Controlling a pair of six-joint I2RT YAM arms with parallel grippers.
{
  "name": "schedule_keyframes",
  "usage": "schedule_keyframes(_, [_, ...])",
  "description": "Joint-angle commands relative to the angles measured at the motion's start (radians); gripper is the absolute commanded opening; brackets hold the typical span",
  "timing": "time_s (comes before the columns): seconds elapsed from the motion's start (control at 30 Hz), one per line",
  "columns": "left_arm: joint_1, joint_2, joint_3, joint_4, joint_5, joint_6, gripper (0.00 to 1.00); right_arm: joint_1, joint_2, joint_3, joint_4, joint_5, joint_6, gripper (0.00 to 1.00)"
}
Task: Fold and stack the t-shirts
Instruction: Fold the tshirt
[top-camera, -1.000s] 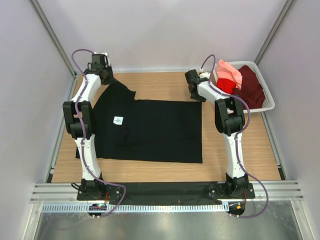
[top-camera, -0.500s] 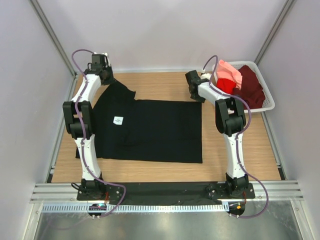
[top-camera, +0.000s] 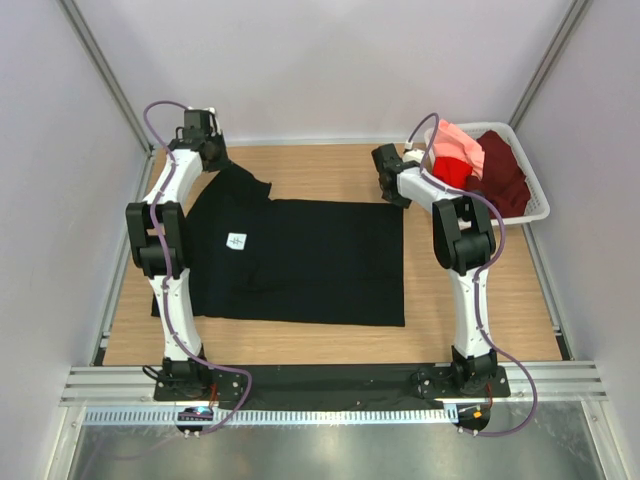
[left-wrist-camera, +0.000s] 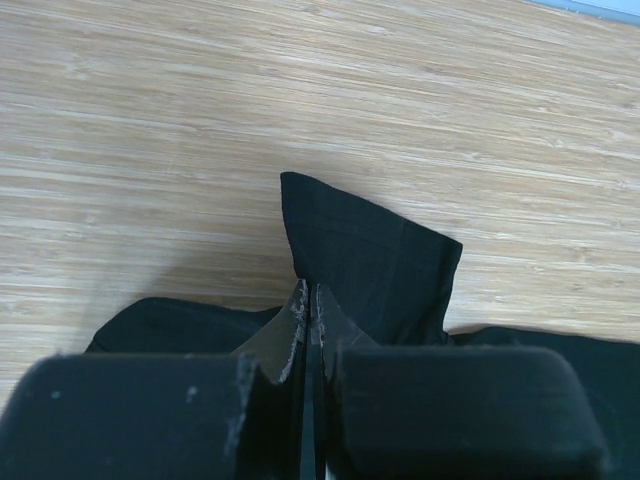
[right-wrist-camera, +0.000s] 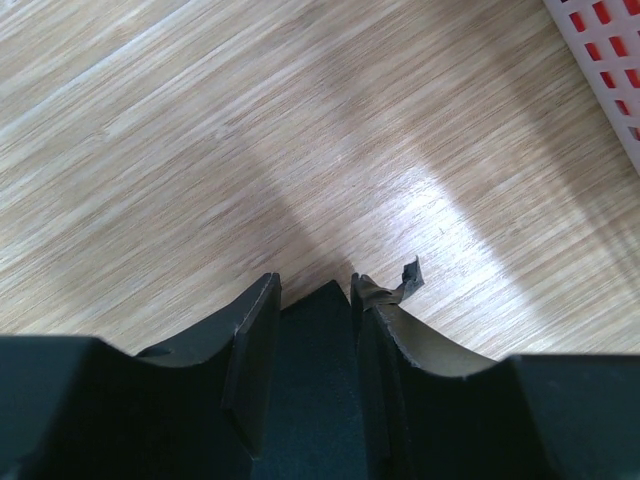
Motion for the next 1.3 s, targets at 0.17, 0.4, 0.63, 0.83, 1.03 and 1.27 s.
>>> schedule_keyframes(0.17, [0.003, -0.003, 0.004, 0.026, 0.007, -0.011, 0.0, 0.0, -0.017, -0.069, -0.035, -0.004, 0.034, 0.38])
schedule_keyframes(0.4, [0.004, -0.02, -0.008, 0.023, -0.014, -0.011, 0.0, 0.0, -0.018, -0.073, -0.008, 0.009, 0.02, 0.05])
schedule_keyframes(0.63, [0.041, -0.081, -0.049, 0.01, -0.048, -0.048, 0.0, -0.002, -0.139, -0.125, 0.081, -0.011, -0.102, 0.01])
schedule_keyframes(0.83, [0.066, -0.179, -0.156, 0.021, -0.097, -0.054, 0.0, 0.0, -0.278, -0.275, 0.19, -0.096, -0.171, 0.01])
schedule_keyframes(1.03, [0.084, -0.288, -0.275, 0.021, -0.137, -0.06, 0.0, 0.001, -0.391, -0.441, 0.262, -0.155, -0.188, 0.01])
schedule_keyframes(1.27, [0.121, -0.391, -0.396, -0.017, -0.148, -0.094, 0.0, 0.023, -0.547, -0.596, 0.313, -0.179, -0.201, 0.01])
